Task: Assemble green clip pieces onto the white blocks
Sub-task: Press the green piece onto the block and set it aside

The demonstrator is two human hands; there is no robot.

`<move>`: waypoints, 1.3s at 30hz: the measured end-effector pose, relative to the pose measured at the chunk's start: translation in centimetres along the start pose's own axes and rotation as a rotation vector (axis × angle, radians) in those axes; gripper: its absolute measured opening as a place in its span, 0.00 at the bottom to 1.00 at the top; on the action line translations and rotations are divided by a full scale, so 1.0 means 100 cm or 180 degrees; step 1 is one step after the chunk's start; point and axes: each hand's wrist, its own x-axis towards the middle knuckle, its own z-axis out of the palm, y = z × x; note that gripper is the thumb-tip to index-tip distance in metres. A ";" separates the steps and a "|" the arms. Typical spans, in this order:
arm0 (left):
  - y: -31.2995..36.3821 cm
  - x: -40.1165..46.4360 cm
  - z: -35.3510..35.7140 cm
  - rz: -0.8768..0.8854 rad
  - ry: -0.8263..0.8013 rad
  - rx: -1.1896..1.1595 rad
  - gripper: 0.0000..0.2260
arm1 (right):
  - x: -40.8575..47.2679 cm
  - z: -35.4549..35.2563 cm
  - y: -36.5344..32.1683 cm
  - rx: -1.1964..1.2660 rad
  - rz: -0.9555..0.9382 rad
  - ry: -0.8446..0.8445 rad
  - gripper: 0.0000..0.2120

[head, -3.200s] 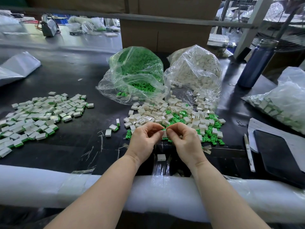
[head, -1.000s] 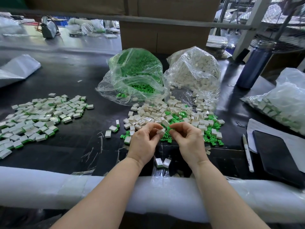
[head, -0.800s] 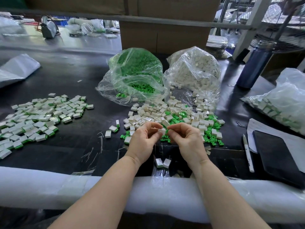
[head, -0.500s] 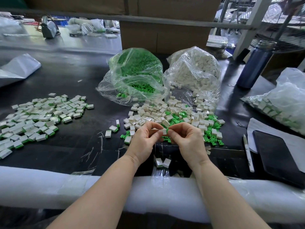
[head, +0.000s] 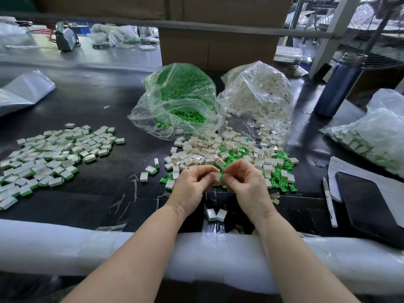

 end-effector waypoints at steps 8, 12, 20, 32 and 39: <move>-0.003 0.001 0.000 0.0035 0.0011 0.0178 0.08 | 0.001 0.001 0.001 -0.0031 0.0042 0.0009 0.12; -0.005 0.002 0.000 0.0001 -0.0081 0.0139 0.05 | 0.002 0.001 0.001 -0.0007 -0.0001 0.0168 0.11; -0.004 0.002 -0.001 -0.0058 -0.0120 0.0062 0.04 | 0.002 -0.002 0.003 -0.0026 0.0005 0.0230 0.07; -0.003 0.000 -0.001 -0.0126 -0.0104 -0.0141 0.06 | 0.001 -0.002 0.001 0.0043 -0.0026 0.0050 0.10; -0.004 -0.001 -0.001 -0.0132 -0.0194 0.0103 0.06 | 0.001 -0.003 0.003 -0.0029 0.0136 -0.0013 0.10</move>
